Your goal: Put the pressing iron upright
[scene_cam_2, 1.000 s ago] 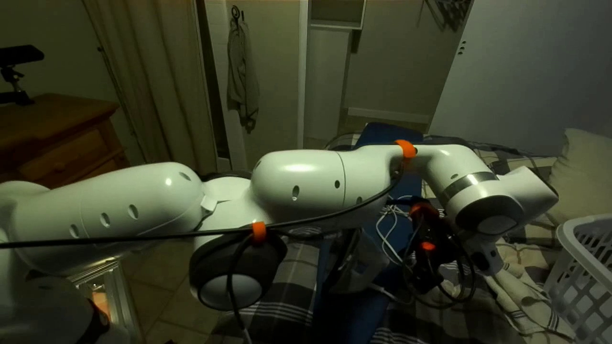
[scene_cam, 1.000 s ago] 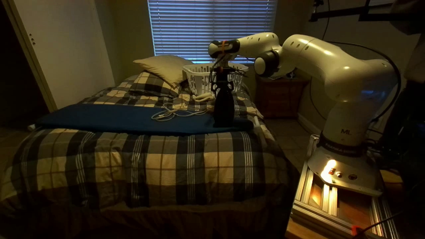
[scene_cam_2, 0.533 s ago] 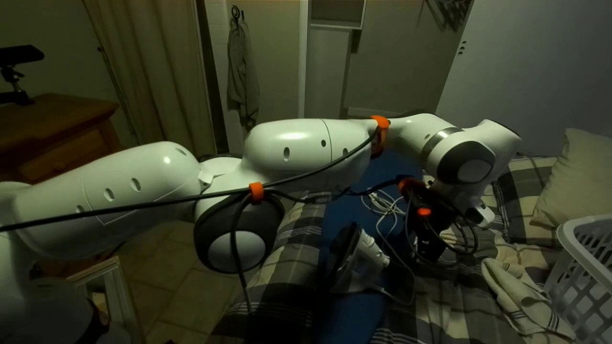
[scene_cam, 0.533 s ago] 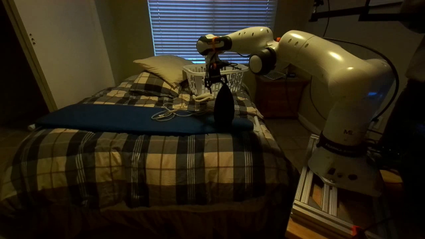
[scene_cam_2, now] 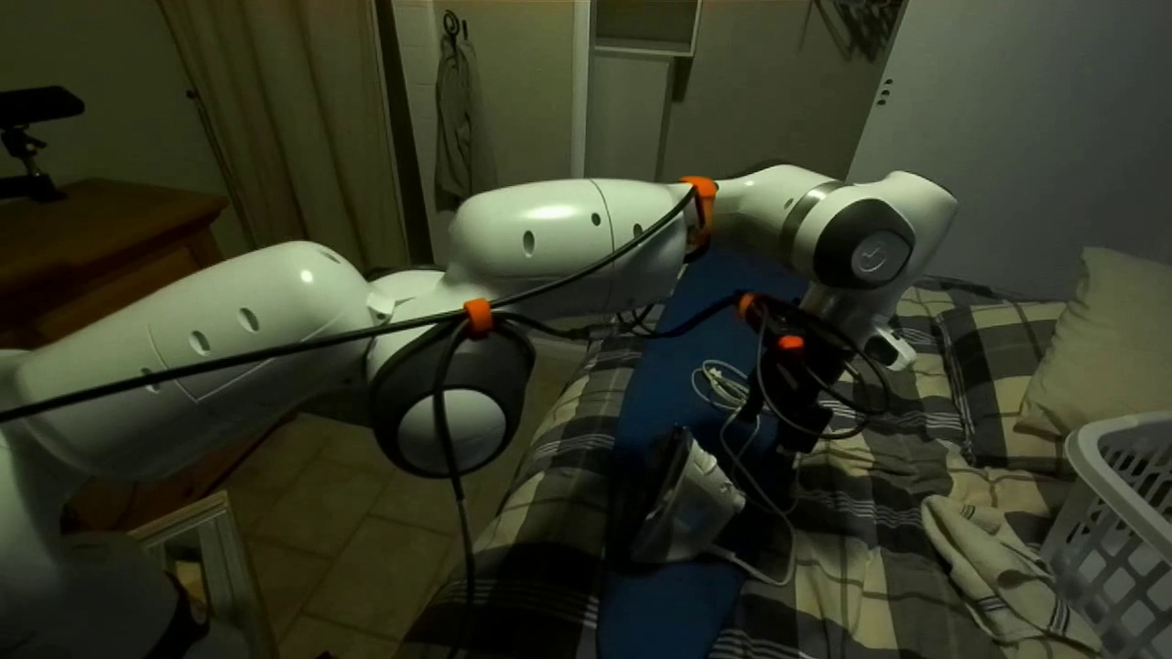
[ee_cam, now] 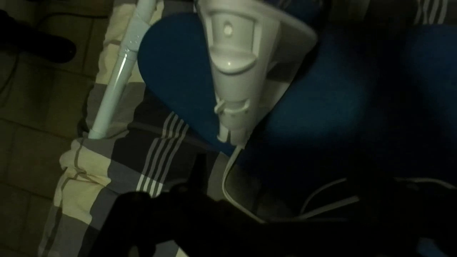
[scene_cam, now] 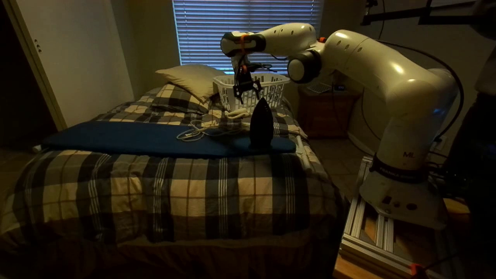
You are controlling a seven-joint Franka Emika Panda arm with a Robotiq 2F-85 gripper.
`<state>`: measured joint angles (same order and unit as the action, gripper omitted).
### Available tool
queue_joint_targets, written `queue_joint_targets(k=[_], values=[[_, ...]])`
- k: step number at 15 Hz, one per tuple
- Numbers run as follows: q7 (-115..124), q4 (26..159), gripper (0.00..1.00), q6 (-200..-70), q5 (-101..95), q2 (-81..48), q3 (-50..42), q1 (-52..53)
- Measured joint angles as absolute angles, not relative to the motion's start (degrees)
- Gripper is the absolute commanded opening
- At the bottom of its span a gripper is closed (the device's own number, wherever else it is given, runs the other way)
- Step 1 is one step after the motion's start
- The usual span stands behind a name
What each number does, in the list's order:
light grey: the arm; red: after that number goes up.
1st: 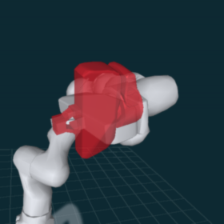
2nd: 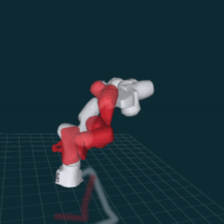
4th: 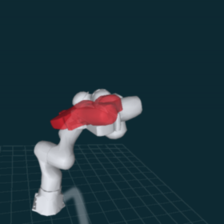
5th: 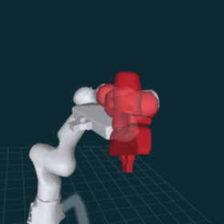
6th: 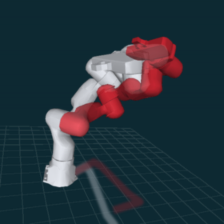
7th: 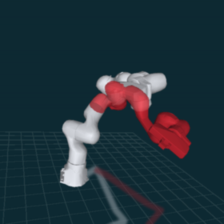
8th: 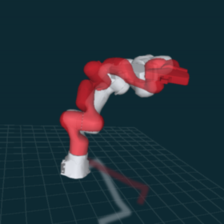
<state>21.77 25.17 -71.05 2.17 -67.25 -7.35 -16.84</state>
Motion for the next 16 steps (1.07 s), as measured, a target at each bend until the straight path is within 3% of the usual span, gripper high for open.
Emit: queue_joint_targets(k=[6, 16], values=[[22.55, 25.22, 1.00, -60.46, 1.91, -63.80, -7.47, -15.14], [23.54, 25.22, 1.00, -58.06, 1.80, -62.04, -7.59, -14.08]])
